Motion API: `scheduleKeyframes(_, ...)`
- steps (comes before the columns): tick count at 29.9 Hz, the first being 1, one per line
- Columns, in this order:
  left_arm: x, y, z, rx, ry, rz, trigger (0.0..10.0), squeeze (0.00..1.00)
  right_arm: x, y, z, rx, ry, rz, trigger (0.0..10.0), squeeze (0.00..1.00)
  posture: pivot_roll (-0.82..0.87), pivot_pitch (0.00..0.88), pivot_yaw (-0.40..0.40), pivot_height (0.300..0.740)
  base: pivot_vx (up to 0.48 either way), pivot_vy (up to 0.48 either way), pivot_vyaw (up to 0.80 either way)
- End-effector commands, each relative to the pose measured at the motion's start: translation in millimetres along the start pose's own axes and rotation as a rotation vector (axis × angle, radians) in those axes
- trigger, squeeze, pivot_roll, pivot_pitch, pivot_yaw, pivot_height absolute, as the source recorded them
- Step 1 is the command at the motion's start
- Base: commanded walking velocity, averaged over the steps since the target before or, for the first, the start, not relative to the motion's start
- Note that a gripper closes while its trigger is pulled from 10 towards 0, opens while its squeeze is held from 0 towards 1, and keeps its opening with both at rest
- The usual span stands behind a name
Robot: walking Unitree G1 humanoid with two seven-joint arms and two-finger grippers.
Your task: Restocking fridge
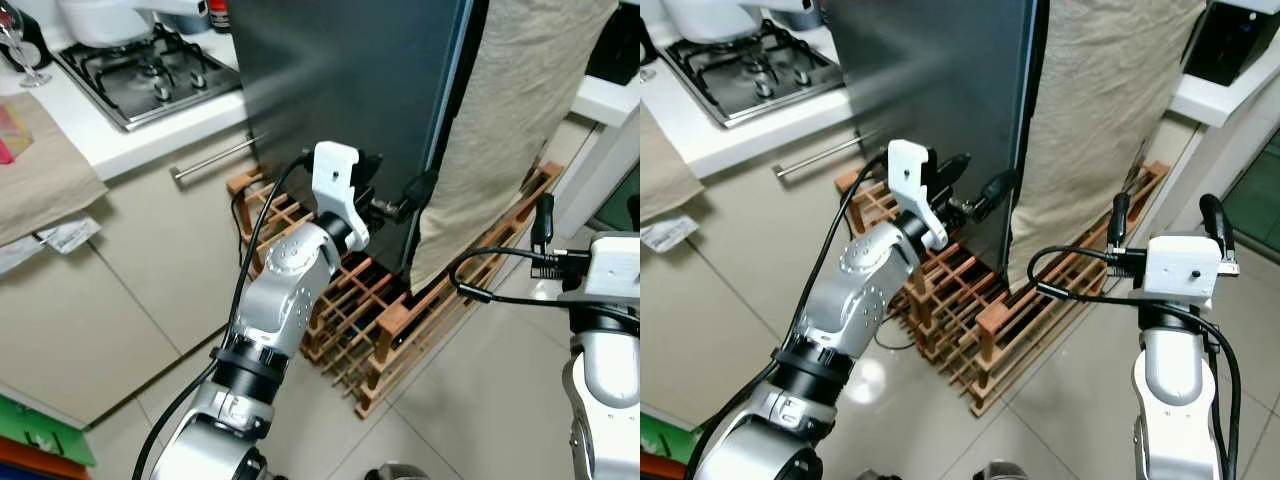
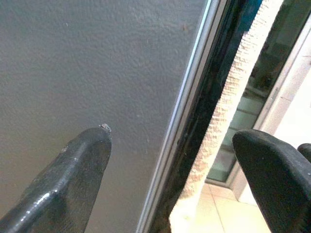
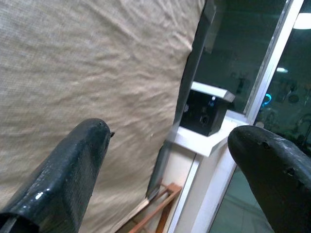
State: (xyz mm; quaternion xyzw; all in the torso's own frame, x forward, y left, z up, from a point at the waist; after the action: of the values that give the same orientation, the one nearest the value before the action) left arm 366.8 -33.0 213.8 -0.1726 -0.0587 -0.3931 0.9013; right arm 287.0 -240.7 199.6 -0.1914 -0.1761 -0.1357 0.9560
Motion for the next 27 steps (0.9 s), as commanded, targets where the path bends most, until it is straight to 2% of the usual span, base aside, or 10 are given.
scheduleKeyframes(1, 7.6, -22.1, 5.2, -0.034, -0.019, -0.063, 10.0, 0.00, -1.5, -2.7, 0.1, 0.005, 0.004, -0.004, 10.0, 0.00, -0.30, 0.117, 0.075, 0.740, 0.000, 0.000, 0.00)
scheduleKeyframes(5, 7.0, -29.6, -2.7, -0.047, 0.003, -0.083, 10.0, 0.00, -2.4, -6.2, -1.1, 0.004, 0.015, -0.018, 10.0, 0.00, -0.31, 0.133, 0.084, 0.740, 0.000, 0.000, 0.00)
scheduleKeyframes(9, 13.3, -32.5, -15.5, -0.052, 0.020, -0.063, 10.0, 0.00, -8.5, -15.6, -0.3, 0.001, 0.029, -0.050, 10.0, 0.00, -0.35, 0.180, 0.085, 0.740, 0.000, 0.000, 0.00)
scheduleKeyframes(12, 17.0, -34.3, -16.1, -0.065, 0.017, -0.056, 10.0, 0.00, -16.1, -18.4, 0.2, 0.014, 0.043, -0.052, 10.0, 0.00, -0.37, 0.188, 0.086, 0.740, 0.000, 0.000, 0.00)
scheduleKeyframes(13, 19.4, -38.9, -9.8, -0.092, 0.001, -0.068, 10.0, 0.00, -23.5, -19.1, -2.7, 0.023, 0.068, -0.052, 10.0, 0.00, -0.38, 0.187, 0.088, 0.740, 0.000, 0.000, 0.00)
scheduleKeyframes(14, 19.4, -38.9, -9.8, -0.092, 0.001, -0.068, 10.0, 0.00, -23.5, -19.1, -2.7, 0.023, 0.068, -0.052, 10.0, 0.00, -0.38, 0.187, 0.088, 0.740, 0.000, 0.000, 0.00)
scheduleKeyframes(16, 18.7, -48.4, -5.6, -0.126, -0.007, -0.103, 10.0, 0.00, -29.5, -18.2, -6.4, 0.015, 0.085, -0.049, 10.0, 0.00, -0.39, 0.184, 0.092, 0.740, 0.000, 0.000, 0.00)
scheduleKeyframes(21, 16.1, -60.6, -7.4, -0.153, -0.003, -0.139, 10.0, 0.00, -28.3, -13.8, -9.2, 0.017, 0.094, -0.043, 10.0, 0.00, -0.38, 0.177, 0.098, 0.740, 0.000, 0.000, 0.00)
scheduleKeyframes(27, 19.5, -62.2, -4.5, -0.166, -0.006, -0.151, 10.0, 0.00, -18.8, -11.6, -10.2, 0.019, 0.085, -0.032, 10.0, 0.00, -0.38, 0.164, 0.100, 0.740, 0.000, 0.000, 0.00)
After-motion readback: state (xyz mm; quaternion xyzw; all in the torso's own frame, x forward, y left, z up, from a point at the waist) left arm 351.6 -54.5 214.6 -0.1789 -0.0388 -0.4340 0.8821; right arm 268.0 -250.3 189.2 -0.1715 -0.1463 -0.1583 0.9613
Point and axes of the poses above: a point about 5 cm out from each wrist's last joint towards the gripper, its own x axis pointing out of the wrist towards the gripper, its own z axis along the axis of the wrist's last joint, y = z × x, the point moved 6 cm from there along x, pointing out of the wrist towards the gripper, and after that the axes turned 2 degrees about -x, right-handed, at the moved point
